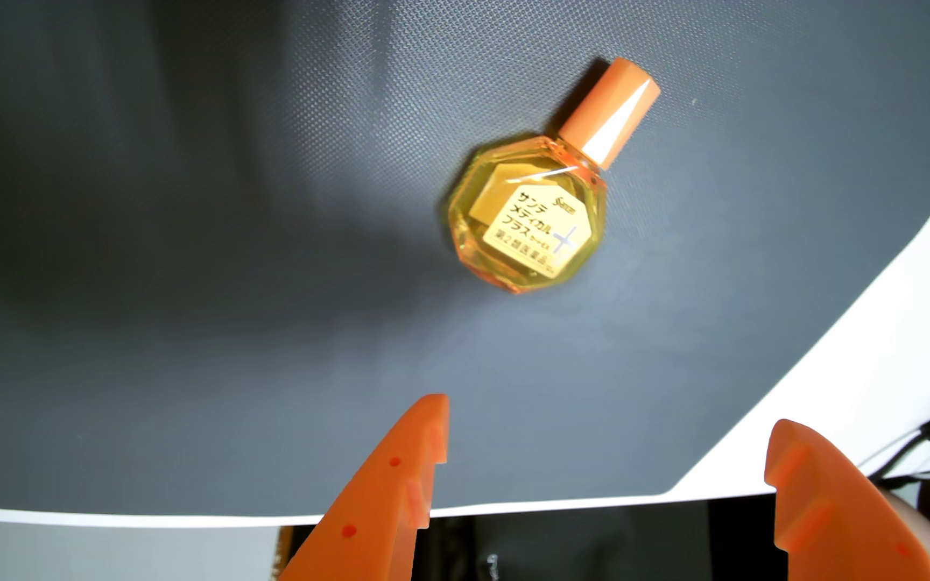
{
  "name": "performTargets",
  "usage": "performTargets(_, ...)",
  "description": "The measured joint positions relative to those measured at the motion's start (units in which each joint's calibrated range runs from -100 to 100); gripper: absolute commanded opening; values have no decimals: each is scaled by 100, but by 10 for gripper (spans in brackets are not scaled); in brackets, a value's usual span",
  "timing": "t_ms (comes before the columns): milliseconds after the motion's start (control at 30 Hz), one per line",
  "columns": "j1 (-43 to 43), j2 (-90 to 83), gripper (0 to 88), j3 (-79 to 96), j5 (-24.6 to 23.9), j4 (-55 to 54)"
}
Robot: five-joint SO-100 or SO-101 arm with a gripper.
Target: Grab the eyedrops
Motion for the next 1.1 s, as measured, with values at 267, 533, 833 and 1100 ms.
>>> performTargets(267,-7,916,316,-235,0,113)
performTargets(533,-232,1492,315,-497,0,87)
performTargets(833,-524,1568,314,-560,-5,70)
performTargets(1100,-592,1594,314,-560,47,70)
